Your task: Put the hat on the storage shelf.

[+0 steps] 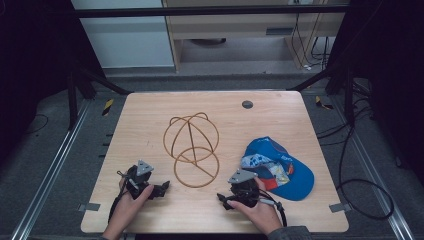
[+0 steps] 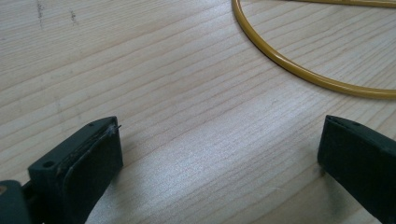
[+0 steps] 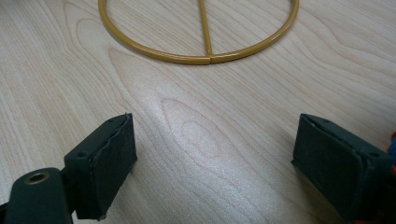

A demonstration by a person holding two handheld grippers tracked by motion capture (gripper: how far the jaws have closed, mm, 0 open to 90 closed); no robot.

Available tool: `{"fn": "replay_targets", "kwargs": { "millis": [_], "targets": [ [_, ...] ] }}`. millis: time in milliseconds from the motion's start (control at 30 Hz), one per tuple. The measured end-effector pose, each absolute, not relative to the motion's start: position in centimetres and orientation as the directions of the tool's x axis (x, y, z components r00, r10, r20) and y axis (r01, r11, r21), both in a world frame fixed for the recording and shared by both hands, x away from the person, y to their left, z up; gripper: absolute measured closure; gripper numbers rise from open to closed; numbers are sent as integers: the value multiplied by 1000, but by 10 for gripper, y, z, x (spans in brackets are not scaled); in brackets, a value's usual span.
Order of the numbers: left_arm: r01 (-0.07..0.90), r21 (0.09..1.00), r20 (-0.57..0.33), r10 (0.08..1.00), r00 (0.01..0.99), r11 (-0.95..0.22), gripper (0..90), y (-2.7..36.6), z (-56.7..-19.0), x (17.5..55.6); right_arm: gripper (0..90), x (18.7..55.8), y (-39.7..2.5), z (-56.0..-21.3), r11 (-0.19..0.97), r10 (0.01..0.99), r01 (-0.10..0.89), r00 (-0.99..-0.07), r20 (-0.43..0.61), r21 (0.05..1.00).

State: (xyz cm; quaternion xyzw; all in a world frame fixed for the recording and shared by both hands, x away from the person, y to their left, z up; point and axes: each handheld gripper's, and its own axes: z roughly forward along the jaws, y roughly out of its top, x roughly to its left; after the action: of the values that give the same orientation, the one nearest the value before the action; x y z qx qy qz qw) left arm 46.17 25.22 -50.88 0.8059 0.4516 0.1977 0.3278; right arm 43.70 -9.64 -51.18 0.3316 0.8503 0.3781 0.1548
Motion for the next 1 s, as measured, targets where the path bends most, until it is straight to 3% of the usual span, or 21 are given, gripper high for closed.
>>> {"fn": "replay_targets", "kwargs": {
  "millis": [567,1000],
  "targets": [
    [598,707,22,858,514,-377,0,252,-509,462,128,429,-95,-501,524,670,451,-742,-22,723],
    [600,705,23,857,515,-379,0,252,-509,462,157,405,-135,-446,558,627,409,-778,-44,722]
  ]
}}
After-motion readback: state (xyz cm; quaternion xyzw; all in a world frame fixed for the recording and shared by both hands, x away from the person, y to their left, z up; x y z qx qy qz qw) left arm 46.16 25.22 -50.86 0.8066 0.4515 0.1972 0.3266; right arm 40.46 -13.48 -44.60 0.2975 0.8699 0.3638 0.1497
